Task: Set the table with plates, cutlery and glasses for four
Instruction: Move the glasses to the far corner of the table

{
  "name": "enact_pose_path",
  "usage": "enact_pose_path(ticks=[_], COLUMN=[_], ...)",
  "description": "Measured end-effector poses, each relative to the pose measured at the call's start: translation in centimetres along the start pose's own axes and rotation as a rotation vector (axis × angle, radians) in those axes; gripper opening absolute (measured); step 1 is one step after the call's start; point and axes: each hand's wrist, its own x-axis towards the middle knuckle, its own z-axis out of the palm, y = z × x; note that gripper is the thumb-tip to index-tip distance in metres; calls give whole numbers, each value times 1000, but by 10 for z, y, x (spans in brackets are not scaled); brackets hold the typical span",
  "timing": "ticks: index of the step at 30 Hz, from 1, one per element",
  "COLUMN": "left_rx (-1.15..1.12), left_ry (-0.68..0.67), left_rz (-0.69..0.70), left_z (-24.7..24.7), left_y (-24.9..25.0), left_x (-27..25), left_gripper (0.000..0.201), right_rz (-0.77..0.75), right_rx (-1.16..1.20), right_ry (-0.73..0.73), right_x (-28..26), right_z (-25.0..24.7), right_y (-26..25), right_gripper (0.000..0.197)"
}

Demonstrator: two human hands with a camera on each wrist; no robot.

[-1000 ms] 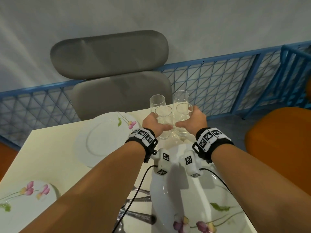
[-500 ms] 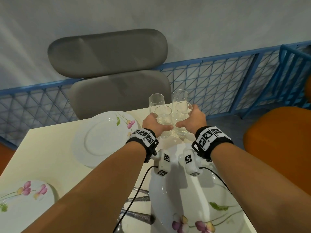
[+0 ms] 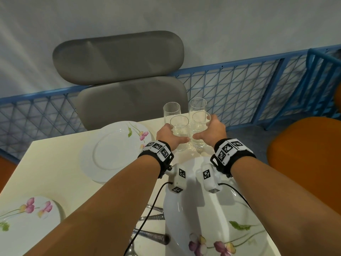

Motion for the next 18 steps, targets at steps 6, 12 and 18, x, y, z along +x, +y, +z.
enact_pose_path(ticks=[6, 12, 18], left_rx=[3, -6, 116], left_ry=[-3, -43, -105], left_rz=[-3, 0, -17], left_z=[-3, -12, -45], left_y=[-2, -2, -12], left_x=[-2, -5, -12], left_gripper=[79, 80, 112], right_rz=[9, 51, 212], right_rx=[3, -25, -70], right_ry=[1, -19, 20], right_x=[-3, -7, -28], right_z=[-1, -3, -6], right_y=[-1, -5, -9], right_gripper=[80, 90, 91])
